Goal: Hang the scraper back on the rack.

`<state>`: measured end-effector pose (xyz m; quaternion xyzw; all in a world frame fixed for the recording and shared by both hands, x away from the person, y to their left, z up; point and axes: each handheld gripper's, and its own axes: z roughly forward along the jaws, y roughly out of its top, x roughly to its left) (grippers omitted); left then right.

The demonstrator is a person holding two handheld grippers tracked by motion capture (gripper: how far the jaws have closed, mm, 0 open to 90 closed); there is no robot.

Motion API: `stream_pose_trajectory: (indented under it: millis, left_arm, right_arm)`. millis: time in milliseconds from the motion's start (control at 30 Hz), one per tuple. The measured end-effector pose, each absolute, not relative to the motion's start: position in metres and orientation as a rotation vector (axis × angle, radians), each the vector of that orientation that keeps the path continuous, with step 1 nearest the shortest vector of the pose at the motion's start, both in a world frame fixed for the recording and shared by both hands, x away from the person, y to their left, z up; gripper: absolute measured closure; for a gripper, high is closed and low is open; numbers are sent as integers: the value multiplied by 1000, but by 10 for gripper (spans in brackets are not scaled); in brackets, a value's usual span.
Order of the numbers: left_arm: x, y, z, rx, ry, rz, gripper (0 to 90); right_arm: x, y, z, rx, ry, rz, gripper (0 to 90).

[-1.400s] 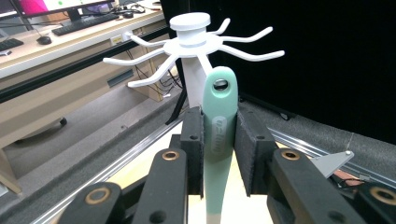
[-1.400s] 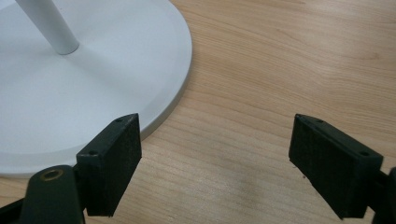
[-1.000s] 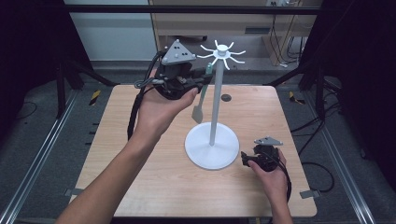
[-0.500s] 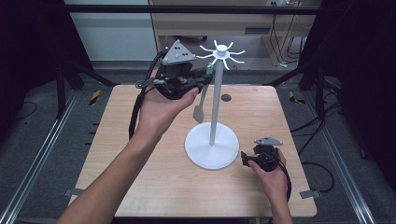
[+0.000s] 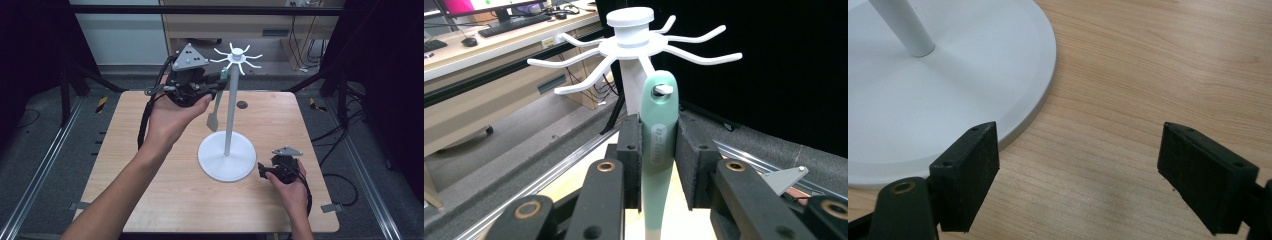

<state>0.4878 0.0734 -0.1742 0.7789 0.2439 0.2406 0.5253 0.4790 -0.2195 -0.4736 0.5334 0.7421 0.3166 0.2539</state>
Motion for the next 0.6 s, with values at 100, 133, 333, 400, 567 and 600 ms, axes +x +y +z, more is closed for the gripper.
stream_pose_trajectory:
  millis: [100,133,333,400,567,600]
  left_arm:
    - [488,73,-174,1861,585,577,735]
    - [488,73,-175,1860,585,576,735]
    - [487,73,-175,1857,582,584,734]
    - [488,73,-175,1856,582,584,734]
    - [488,74,-175,1856,578,587,732]
    - [488,74,-175,1856,577,589,731]
  right_arm:
    - [479,-219,-474,1453,2016,862,171]
    - [479,-219,-474,1453,2017,861,170]
    - [479,-219,-474,1451,2019,860,169]
    - [479,-220,-474,1446,2024,856,169]
    - [479,-219,-474,1447,2027,854,167]
    - [479,-219,-474,1451,2024,858,167]
